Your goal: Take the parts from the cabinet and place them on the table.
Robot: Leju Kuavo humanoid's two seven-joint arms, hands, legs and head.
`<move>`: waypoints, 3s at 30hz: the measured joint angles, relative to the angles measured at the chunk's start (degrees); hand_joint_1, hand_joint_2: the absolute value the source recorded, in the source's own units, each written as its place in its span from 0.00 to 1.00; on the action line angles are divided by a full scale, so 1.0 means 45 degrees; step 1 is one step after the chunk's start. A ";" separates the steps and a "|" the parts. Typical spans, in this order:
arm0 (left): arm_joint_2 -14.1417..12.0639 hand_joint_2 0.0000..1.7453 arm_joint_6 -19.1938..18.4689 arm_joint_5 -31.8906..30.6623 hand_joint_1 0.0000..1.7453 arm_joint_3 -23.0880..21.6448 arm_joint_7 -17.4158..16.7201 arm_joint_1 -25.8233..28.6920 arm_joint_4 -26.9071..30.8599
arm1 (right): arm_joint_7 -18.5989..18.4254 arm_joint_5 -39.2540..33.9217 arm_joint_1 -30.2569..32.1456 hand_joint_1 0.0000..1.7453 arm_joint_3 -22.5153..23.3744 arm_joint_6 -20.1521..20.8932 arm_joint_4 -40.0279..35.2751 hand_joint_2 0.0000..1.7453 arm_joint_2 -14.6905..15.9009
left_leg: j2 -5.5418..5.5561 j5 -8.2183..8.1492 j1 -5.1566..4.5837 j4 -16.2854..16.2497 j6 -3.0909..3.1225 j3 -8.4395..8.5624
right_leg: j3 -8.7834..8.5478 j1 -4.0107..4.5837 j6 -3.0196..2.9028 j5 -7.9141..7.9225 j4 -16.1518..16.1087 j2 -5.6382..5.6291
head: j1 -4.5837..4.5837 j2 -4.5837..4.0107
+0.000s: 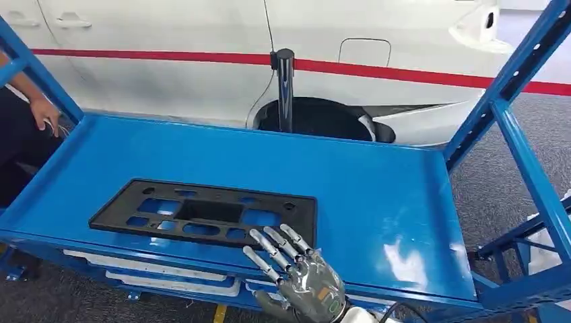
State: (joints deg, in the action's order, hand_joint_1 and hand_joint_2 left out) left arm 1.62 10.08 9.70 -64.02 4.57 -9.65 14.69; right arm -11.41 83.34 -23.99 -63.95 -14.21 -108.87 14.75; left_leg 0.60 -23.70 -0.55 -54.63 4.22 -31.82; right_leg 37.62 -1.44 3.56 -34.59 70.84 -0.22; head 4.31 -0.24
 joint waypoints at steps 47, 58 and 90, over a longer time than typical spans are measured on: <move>0.0010 0.00 0.0136 -0.0296 0.00 0.0209 -0.0189 0.0005 0.0005 | -0.3803 0.1486 -0.2874 0.00 -0.3391 -0.0058 0.2439 1.00 -0.1462 | 0.0006 -0.2081 0.0194 -0.4310 -0.0892 -0.1832 | -0.1222 0.0070 -0.0666 0.1992 -0.3351 0.0001 | 0.0049 0.0000; 0.0005 0.00 0.0136 -0.0296 0.00 0.0262 -0.0209 0.0016 0.0005 | -0.3167 0.1486 -0.2967 0.00 -0.4163 0.0184 0.2934 1.00 -0.1234 | -0.0041 0.0127 0.0180 0.0050 -0.0335 0.0005 | -0.1599 -0.0001 0.0016 0.1369 -0.3063 -0.0019 | 0.0024 0.0000; -0.0136 0.00 0.0209 -0.0214 0.00 0.0286 -0.0170 0.0275 0.0000 | -0.2511 0.1438 -0.0655 0.00 0.0896 -0.1256 -0.0504 1.00 0.0559 | -0.0035 -0.0279 0.0044 0.0104 -0.0434 0.0425 | -0.1175 0.0218 -0.0435 0.2121 -0.3370 -0.0065 | 0.0015 -0.0004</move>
State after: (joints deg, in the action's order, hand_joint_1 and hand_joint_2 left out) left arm 1.01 11.02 8.74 -62.73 3.80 -8.41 14.69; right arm -22.71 89.81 -26.94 -59.92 -19.86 -111.14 17.27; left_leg 0.44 -24.95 -0.35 -54.16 2.27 -29.91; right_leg 32.33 -0.46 1.60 -25.05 55.67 -0.52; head 4.37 -0.26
